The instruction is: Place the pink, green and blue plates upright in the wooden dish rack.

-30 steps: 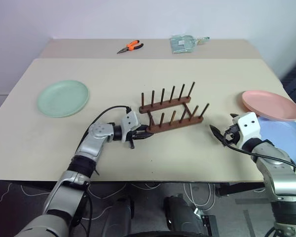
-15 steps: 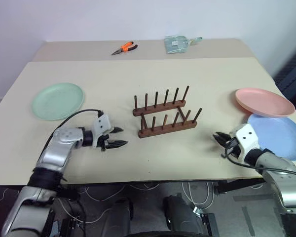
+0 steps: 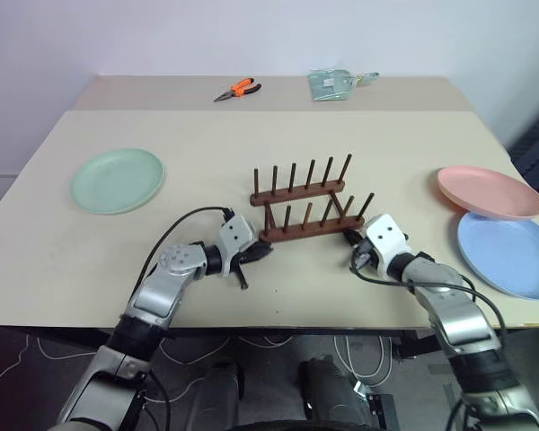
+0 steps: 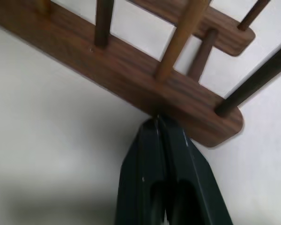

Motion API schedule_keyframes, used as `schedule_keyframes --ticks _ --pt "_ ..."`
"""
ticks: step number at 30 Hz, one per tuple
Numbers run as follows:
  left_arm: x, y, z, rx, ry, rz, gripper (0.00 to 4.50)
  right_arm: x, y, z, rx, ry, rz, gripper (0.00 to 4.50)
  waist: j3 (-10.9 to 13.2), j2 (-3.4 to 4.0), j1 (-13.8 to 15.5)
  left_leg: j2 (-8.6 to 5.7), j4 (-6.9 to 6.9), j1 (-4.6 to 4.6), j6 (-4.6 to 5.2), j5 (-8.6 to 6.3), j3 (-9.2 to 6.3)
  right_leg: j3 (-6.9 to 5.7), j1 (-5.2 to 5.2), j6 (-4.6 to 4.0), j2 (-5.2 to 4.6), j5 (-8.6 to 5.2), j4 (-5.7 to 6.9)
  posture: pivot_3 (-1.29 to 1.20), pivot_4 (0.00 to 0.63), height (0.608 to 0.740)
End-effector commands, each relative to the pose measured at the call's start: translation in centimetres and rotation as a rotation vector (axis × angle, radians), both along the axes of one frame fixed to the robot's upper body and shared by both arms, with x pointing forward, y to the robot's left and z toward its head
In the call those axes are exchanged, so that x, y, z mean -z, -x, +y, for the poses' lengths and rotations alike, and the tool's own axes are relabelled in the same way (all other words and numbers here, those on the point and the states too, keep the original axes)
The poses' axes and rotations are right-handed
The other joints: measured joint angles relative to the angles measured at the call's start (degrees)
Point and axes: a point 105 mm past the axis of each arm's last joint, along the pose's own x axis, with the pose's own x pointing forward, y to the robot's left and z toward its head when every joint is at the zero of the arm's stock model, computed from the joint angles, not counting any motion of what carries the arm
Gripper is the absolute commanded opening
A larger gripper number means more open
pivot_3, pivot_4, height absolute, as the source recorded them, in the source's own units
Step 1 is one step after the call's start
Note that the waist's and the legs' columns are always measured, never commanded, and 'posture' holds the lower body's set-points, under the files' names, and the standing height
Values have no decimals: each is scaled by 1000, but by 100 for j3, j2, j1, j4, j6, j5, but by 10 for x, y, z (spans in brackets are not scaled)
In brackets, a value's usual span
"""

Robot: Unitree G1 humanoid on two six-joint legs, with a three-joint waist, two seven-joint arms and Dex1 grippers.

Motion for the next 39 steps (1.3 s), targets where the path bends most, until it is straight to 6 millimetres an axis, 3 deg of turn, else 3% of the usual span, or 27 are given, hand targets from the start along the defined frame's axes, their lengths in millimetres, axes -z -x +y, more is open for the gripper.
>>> schedule_keyframes --ticks 1,6,7,10,15,17,19,23,26,30,33,39 --pt "19 -19 27 -179 -57 10 343 4 -19 -9 96 31 -19 0 -5 -1 -13 0 -2 11 0 0 0 0 11 0 0 -1 -3 0 150 740" --pt "17 -34 27 -229 -42 -13 343 0 -31 -7 93 25 -39 0 -16 -2 7 0 -5 17 0 0 -2 -1 20 2 0 0 -5 0 150 740" --pt "16 -33 26 -216 -46 -23 306 -2 -30 -7 80 22 -42 245 -17 -1 3 -1 -5 16 0 0 -2 -1 20 2 0 0 -5 0 150 740" --pt "16 -32 27 -212 -54 -34 288 -17 -26 -21 77 37 -91 1287 -18 0 7 0 -7 16 0 0 -2 -1 20 5 0 1 -5 0 150 740" --pt "2 -34 35 -228 -63 -126 288 -64 -10 -77 142 303 -248 3874 -17 2 17 -4 -11 4 0 0 -2 0 11 8 -3 -2 -7 0 150 740" --pt "-11 -34 35 -220 -32 -179 288 -82 -2 -98 168 383 -274 3874 -15 7 4 -4 -11 -9 0 0 1 1 -4 9 -5 -1 -6 0 150 740" --pt "-15 -33 35 -213 -3 -173 288 -88 1 -106 174 424 -280 3874 -15 6 -37 -3 -17 -9 0 0 4 3 -11 9 -4 -1 -5 0 150 740" --pt "-54 -18 21 -41 93 -265 288 -102 6 -148 254 630 -229 3874 -9 2 -73 -1 -25 -14 0 0 3 2 -17 6 -2 -2 -8 0 150 740" --pt "-74 -7 7 72 142 -298 288 -95 -3 -160 295 673 -195 3874 -7 -1 -90 -3 -25 -21 0 0 10 5 -23 5 -8 -2 -15 0 150 740" --pt "-82 8 -9 186 156 -292 288 -82 -20 -167 327 657 -151 3874 -6 -1 -115 -3 -29 -20 0 0 11 7 -23 5 -7 -2 -14 0 150 740" --pt "-83 14 -17 218 161 -288 288 -71 -29 -173 356 644 -110 3080 -2 0 -120 -3 -33 -19 0 0 12 9 -23 6 -6 -2 -15 0 150 740" --pt "-83 20 -17 209 173 -283 288 -72 -35 -172 352 630 -129 36 0 1 -114 -5 -46 -20 0 0 10 10 -29 14 -6 0 -14 0 150 740"
